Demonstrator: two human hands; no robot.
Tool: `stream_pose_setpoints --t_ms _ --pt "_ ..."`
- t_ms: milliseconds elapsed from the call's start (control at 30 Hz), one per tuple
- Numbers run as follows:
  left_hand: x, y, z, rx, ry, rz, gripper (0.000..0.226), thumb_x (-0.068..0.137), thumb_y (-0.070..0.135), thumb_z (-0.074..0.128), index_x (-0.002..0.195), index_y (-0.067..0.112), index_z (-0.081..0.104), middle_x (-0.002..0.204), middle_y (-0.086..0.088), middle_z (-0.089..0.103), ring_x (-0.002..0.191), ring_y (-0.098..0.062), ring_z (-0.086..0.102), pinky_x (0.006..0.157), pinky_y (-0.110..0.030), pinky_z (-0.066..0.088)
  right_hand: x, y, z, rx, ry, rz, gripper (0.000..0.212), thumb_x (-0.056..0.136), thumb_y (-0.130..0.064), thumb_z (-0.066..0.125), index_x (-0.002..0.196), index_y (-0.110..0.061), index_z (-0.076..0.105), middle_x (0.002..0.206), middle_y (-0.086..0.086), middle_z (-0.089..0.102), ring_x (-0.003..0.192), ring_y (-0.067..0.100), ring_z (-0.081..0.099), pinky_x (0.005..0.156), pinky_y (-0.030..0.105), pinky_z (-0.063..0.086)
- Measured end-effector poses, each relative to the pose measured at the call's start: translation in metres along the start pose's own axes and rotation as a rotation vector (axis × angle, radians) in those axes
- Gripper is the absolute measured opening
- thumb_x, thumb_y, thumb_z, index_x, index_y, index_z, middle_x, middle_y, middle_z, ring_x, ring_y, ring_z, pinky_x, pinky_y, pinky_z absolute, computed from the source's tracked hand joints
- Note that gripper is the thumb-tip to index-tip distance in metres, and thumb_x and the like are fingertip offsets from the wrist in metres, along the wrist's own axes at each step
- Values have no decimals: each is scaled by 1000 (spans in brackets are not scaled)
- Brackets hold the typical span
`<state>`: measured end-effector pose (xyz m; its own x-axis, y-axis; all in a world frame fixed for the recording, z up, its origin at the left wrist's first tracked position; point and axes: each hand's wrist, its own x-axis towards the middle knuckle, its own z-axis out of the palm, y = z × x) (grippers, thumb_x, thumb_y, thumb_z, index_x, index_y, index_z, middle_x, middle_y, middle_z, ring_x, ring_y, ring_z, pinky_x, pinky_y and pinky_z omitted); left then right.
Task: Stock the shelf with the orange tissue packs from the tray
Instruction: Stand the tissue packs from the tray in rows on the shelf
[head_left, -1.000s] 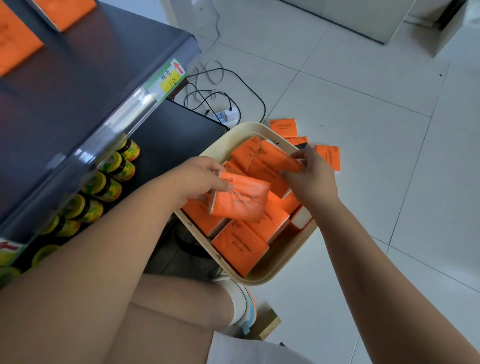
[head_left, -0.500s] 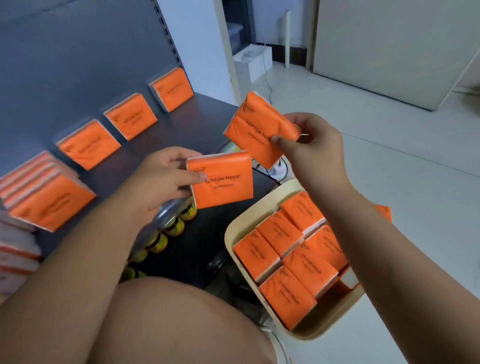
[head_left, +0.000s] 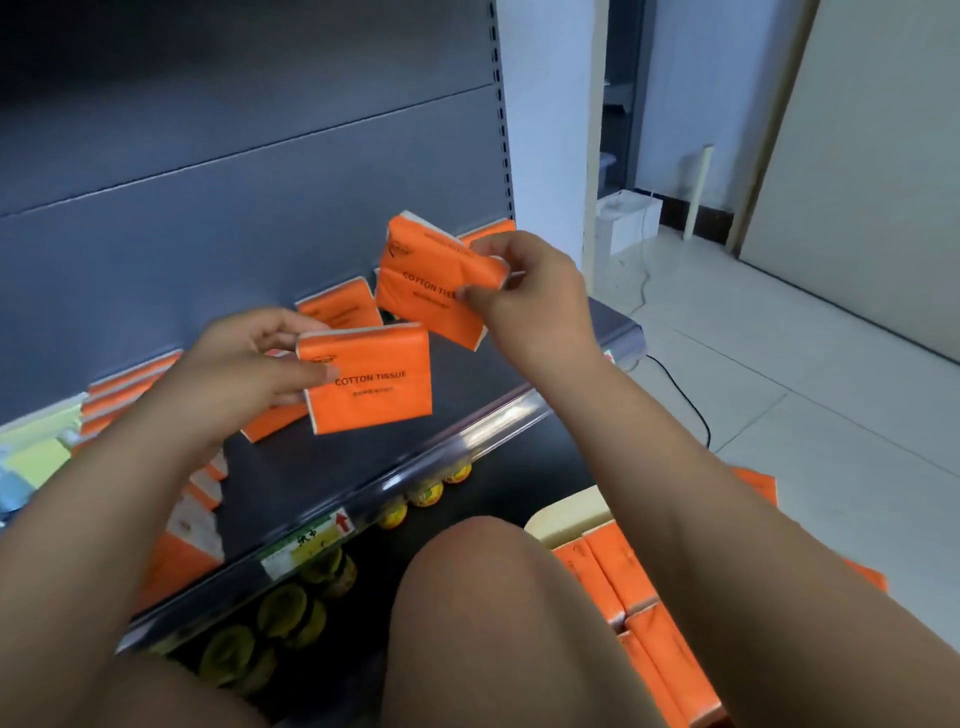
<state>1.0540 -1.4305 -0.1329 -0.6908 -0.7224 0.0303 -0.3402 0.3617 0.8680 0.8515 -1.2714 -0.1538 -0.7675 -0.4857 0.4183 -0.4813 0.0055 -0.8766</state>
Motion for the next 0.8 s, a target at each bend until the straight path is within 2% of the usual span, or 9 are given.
stream_pose_setpoints --t_ms 100,200,300,400,467,533,600,667,800 --pt "2 -14 -13 -9 77 -42 27 81 -1 81 98 19 72 101 -1 75 93 -19 74 81 -36 59 9 -16 30 -24 -30 -41 35 78 -10 75 111 -20 72 98 -14 67 82 7 59 74 20 44" --pt "5 -28 -22 47 165 -63 28 79 5 85 97 21 72 105 -1 73 93 -23 72 88 -42 58 17 -24 61 -9 -37 -39 35 77 -8 72 110 -20 72 100 -9 71 89 12 64 78 25 50" --pt "8 -42 -32 169 261 -60 31 77 12 87 101 23 72 103 3 70 91 -18 68 80 -32 52 19 -24 91 26 -25 -15 33 78 -9 69 108 -21 73 102 -8 74 93 13 67 84 30 55" --pt "9 -57 -38 242 320 -40 40 79 15 86 112 31 70 96 11 62 83 -12 61 67 -25 44 15 -10 114 76 7 29 29 79 -12 66 105 -23 74 97 -9 74 90 8 67 79 21 52" --pt "11 -65 -44 315 333 -23 43 81 17 84 118 35 70 96 15 59 87 -12 59 65 -22 41 15 -5 124 60 -3 31 28 79 -13 66 104 -22 75 96 -11 74 90 6 67 78 18 51" --pt "14 -70 -50 347 340 -14 41 82 15 83 118 32 72 100 12 63 93 -12 61 67 -19 41 18 -5 133 84 -13 30 24 78 -13 67 99 -22 74 93 -11 74 89 6 68 82 25 55" --pt "18 -78 -53 340 329 -18 38 81 11 82 112 30 74 95 15 65 90 -11 62 66 -18 41 18 -6 143 140 -29 49 21 77 -11 70 92 -25 72 87 -13 73 85 5 69 82 31 58" --pt "22 -85 -55 350 326 -24 37 80 10 82 112 27 75 91 16 63 91 -12 63 69 -22 43 15 -5 155 168 -53 67 22 76 -9 72 94 -22 73 86 -11 74 84 7 70 82 35 60" --pt "30 -99 -56 455 362 -6 43 78 13 82 119 22 73 97 6 63 98 -18 62 79 -25 41 18 -4 168 198 -81 80 29 71 -10 74 99 -17 74 89 -6 75 84 11 72 83 40 60"
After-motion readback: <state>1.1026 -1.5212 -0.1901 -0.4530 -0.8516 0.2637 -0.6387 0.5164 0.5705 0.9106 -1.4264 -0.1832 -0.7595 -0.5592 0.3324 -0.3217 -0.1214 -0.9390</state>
